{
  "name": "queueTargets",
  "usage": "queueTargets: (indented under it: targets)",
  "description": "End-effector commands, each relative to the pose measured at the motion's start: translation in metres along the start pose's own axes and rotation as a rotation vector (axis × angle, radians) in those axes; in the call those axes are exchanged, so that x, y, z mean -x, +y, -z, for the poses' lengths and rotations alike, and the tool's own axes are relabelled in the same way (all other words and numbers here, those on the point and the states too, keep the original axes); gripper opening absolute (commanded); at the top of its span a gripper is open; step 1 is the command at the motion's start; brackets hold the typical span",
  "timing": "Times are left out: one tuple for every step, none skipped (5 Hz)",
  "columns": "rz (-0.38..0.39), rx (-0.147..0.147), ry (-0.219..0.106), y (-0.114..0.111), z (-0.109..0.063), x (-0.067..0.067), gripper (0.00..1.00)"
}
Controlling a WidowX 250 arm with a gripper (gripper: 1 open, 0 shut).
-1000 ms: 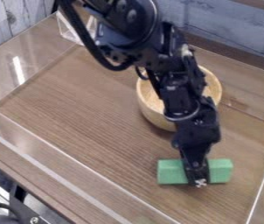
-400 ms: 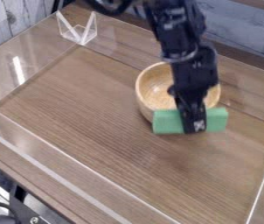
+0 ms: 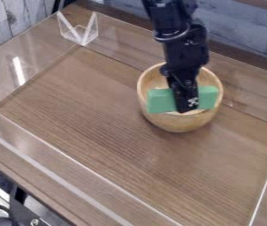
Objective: Put green stick into wooden bowl
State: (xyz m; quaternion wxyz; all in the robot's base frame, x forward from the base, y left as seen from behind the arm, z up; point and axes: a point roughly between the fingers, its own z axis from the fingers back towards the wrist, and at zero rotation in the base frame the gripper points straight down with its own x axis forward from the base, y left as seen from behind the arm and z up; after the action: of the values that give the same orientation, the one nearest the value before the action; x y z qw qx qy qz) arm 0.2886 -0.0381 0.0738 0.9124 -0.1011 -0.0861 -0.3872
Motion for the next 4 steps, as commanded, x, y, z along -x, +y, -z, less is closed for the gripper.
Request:
queueTargets:
  targets:
    - [-0.007,-0.026,-0.023,0.005,-0.005,0.002,0.0]
    - [-0.074,-0.037,-0.02,0.001,-0.02,-0.002,0.0]
    - [-0.139,-0.051,-0.016,0.001,-0.033,-0.008,0.0]
    - [-0.112,-0.038,0.003,-0.008,-0.02,-0.004,0.0]
